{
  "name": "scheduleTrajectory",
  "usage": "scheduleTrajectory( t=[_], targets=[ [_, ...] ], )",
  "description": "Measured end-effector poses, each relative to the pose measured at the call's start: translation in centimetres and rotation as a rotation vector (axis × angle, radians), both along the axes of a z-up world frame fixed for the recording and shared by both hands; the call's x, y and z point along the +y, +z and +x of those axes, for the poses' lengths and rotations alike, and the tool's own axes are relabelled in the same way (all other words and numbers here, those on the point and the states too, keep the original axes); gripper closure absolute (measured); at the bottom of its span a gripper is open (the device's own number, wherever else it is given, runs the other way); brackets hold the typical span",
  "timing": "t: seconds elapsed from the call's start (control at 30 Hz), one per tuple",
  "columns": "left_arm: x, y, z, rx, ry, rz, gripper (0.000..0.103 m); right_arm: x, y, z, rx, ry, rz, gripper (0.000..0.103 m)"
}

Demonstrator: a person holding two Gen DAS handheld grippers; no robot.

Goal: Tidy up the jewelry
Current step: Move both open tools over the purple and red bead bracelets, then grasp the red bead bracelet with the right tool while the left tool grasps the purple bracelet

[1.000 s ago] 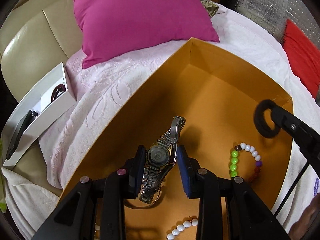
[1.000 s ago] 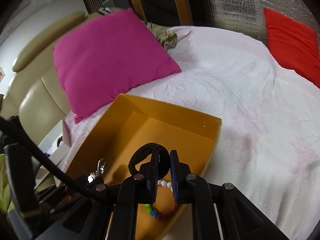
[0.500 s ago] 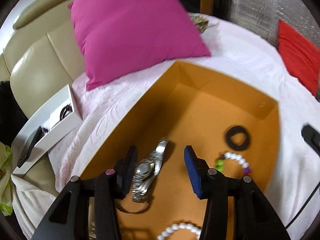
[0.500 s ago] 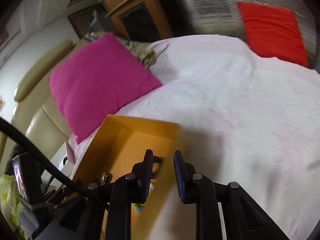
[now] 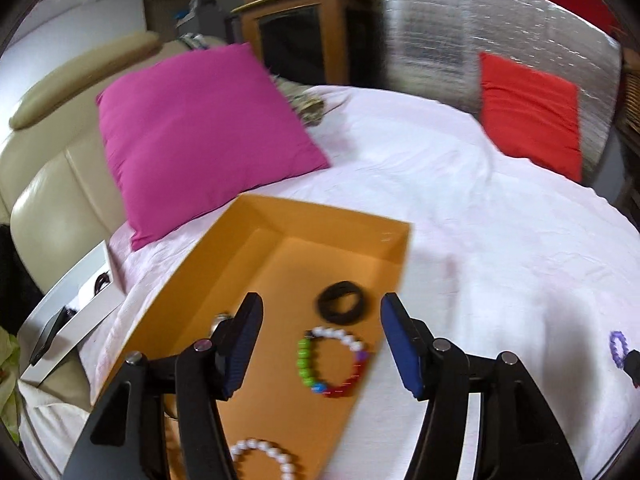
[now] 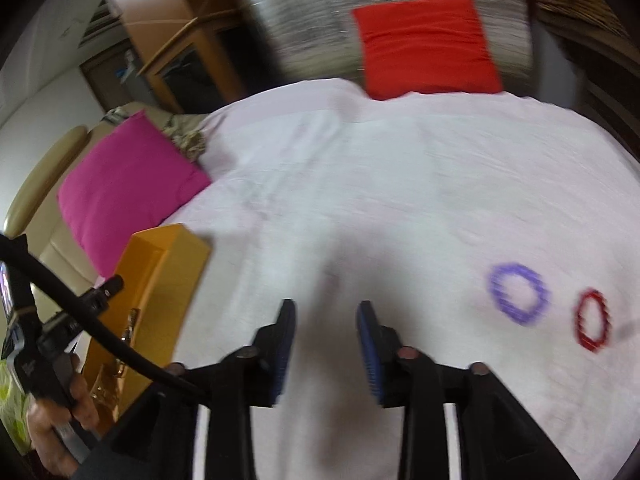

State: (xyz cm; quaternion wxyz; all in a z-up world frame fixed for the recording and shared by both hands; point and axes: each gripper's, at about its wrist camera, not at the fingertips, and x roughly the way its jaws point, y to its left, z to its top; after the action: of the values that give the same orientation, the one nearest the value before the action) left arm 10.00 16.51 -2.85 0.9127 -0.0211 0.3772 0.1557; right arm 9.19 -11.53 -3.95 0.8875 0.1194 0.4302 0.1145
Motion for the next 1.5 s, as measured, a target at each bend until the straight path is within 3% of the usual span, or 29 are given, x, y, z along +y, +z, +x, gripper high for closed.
scheduleTrajectory(
  t=[0.33, 0.47, 1.13, 1.5],
  targets=[
    [-5.8, -0.3, 0.8, -0.015, -0.11, 0.034, 0.041, -10.0, 0.6, -3.0, -0.039, -0.176, 0.055, 0.061],
    [-7.9, -0.6, 1.2, -0.01, -0.139, 0.059, 0.041, -12.5, -0.1, -2.9, -0.006, -0.222, 0.109, 0.061],
    [-16.7, -2.6, 1.7, 0.043, -0.3, 0.122, 0.041, -20.5, -2.9, -4.0, 0.078, -0.351, 0.166, 0.061],
    [-21.8, -4.3, 1.3, 0.103, -0.47, 0.088, 0.041, -23.0, -5.7, -2.4, 0.142, -0.417, 0.084, 0.063]
  ],
)
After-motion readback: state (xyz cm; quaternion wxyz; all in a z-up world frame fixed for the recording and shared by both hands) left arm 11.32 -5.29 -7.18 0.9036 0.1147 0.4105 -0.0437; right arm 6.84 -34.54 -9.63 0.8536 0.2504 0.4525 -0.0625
